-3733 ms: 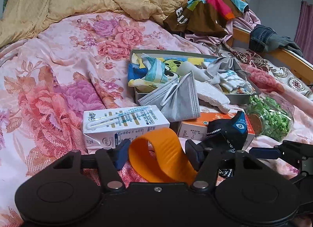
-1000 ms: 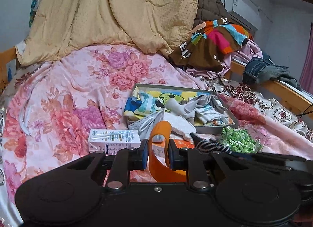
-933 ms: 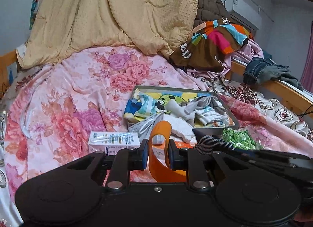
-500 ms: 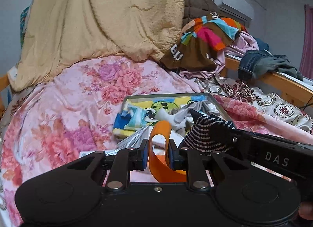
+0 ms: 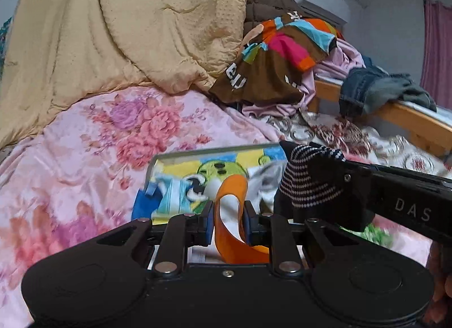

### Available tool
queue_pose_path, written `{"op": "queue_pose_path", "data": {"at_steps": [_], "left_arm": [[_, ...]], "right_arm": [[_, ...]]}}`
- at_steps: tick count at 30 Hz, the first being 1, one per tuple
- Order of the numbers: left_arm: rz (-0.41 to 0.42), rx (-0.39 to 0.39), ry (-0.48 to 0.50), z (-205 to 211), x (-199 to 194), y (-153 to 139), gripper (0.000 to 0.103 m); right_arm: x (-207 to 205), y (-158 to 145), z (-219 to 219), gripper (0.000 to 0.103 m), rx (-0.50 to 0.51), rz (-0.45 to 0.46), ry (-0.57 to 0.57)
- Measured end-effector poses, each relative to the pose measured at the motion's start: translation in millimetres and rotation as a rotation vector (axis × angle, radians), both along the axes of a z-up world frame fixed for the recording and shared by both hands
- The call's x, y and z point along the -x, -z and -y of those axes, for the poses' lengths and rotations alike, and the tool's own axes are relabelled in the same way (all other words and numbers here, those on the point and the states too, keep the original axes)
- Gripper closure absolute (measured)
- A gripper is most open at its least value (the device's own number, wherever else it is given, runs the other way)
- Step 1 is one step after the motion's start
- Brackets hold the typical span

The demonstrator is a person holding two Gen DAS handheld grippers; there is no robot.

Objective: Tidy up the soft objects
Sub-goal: 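Carry the orange piece and black striped sock over the tray with both tools, then lower both tools with the orange piece and sock into the tray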

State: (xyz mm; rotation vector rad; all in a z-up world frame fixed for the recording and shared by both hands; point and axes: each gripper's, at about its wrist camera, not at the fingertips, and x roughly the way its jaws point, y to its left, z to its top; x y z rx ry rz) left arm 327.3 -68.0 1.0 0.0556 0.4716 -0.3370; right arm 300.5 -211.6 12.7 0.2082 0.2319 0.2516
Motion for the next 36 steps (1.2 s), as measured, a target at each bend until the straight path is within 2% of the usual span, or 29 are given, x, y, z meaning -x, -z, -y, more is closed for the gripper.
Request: {"op": "queue_pose_path", "data": {"at_steps": [3,6,12,15,19,27,36], "left_arm": [[0.005,0.033,0.002,-0.1,-27.0,0.8,0.081],[0.025,0.045,0.007,2.9,-55.9,3.3,0.081],[0.042,0.095,-0.012,7.5,-108.7,17.2,0.081],[0.052,0.12,-0.055,9.2,-127.5,25.6,0.081],[0.039,0.161,-0.124,8.3,-142.1,34.3,0.08],[-0.046,0.154,-0.198,3.5,-157.7,61.4,0.08],[-0.086,0.135,-0.227,-1.1,-158.7,74.4,0.074]], "right_arm": [[-30.4,1.0,5.9,0.093,0.038,0.025,0.004],[-50.2,11.4,17.9,0.093,0.01,0.048,0.024],[-81.1,34.0,35.2,0.093,-0.037,0.0,0.04],[-96.2,41.9,39.6,0.093,-0.101,-0.031,0.021],[-110.0,49.9,40.6,0.093,-0.144,-0.06,-0.001],[-122.6,60.3,36.2,0.09,-0.15,-0.128,-0.006],[-128.3,62.5,32.6,0.084,-0.143,-0.183,-0.027]]}}
